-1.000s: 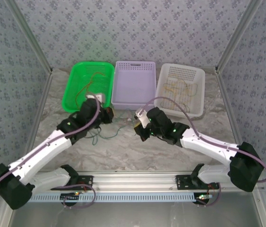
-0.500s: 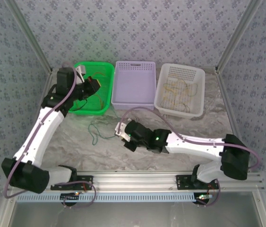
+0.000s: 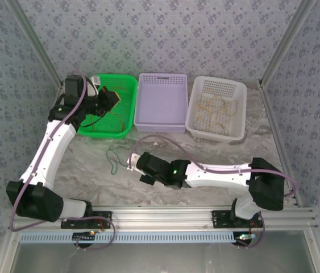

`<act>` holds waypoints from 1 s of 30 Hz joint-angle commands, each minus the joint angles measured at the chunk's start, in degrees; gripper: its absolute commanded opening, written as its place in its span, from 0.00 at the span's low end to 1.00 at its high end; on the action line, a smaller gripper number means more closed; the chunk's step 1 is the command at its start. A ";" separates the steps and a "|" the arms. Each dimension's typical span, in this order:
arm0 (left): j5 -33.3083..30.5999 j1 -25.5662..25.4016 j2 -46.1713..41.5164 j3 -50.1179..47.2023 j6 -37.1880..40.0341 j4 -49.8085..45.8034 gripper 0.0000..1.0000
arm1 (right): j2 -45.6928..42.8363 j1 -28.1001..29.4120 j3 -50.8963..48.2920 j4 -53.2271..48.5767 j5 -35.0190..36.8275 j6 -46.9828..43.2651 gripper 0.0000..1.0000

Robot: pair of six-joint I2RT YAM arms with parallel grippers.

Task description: Untangle the cables

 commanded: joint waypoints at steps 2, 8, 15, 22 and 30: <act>-2.78 2.65 -0.98 5.14 -2.40 15.55 0.00 | -0.83 0.57 -3.46 -13.47 -6.71 1.74 0.00; -1.76 2.65 -2.77 -0.07 -1.93 16.78 0.00 | -14.17 -8.01 -5.96 -6.22 -19.71 6.23 0.00; -0.26 2.66 -0.80 0.50 -1.45 16.22 0.40 | -19.33 -14.27 -5.08 -5.69 -30.47 9.19 0.00; -1.27 2.61 -0.39 5.85 2.04 10.00 0.72 | -19.37 -23.64 -0.66 -7.54 -37.31 17.40 0.00; -13.02 2.33 -11.43 0.27 7.68 -1.64 0.75 | -11.44 -35.82 8.12 -13.10 -40.04 21.26 0.00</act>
